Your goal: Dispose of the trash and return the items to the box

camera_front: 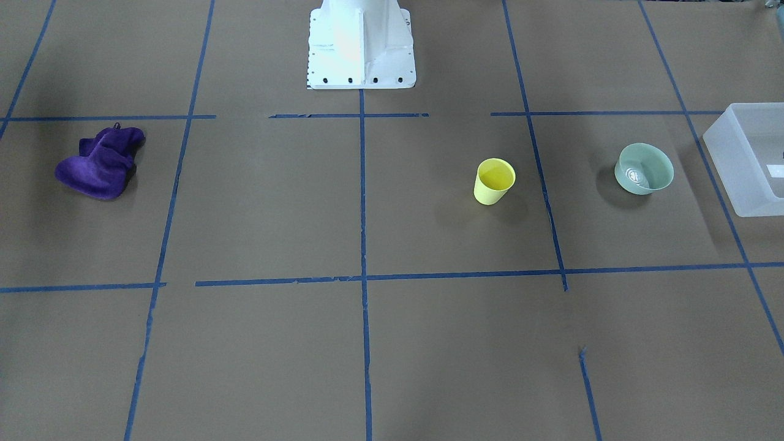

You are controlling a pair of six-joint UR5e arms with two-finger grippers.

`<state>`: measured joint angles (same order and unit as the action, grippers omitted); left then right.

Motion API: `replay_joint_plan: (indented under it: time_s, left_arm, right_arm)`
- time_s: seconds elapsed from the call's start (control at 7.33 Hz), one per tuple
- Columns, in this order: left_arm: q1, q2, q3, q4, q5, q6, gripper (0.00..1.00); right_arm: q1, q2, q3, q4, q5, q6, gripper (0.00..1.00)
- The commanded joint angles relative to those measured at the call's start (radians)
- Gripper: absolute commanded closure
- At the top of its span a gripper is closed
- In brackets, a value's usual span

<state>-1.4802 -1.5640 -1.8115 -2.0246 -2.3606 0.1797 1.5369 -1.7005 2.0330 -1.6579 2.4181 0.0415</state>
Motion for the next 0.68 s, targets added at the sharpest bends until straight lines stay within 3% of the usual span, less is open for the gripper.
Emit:
replay_joint_plan:
  time_s: [0.0,0.27,0.41,0.55]
  left_arm:
    - [0.029,-0.007,-0.005,-0.335,-0.093,-0.444,0.00]
    - [0.118,-0.007,-0.031,-0.382,-0.068,-0.575,0.00]
    - [0.226,0.021,-0.128,-0.382,0.090,-0.730,0.00]
    - [0.339,0.031,-0.150,-0.376,0.136,-0.943,0.00]
  right_arm:
    - [0.000,0.004,-0.007,0.116,0.012,0.111,0.00]
    - [0.000,-0.024,-0.039,0.225,0.013,0.124,0.00]
    - [0.000,-0.039,-0.040,0.297,0.012,0.124,0.00]
    - [0.000,-0.056,-0.043,0.358,0.010,0.126,0.00]
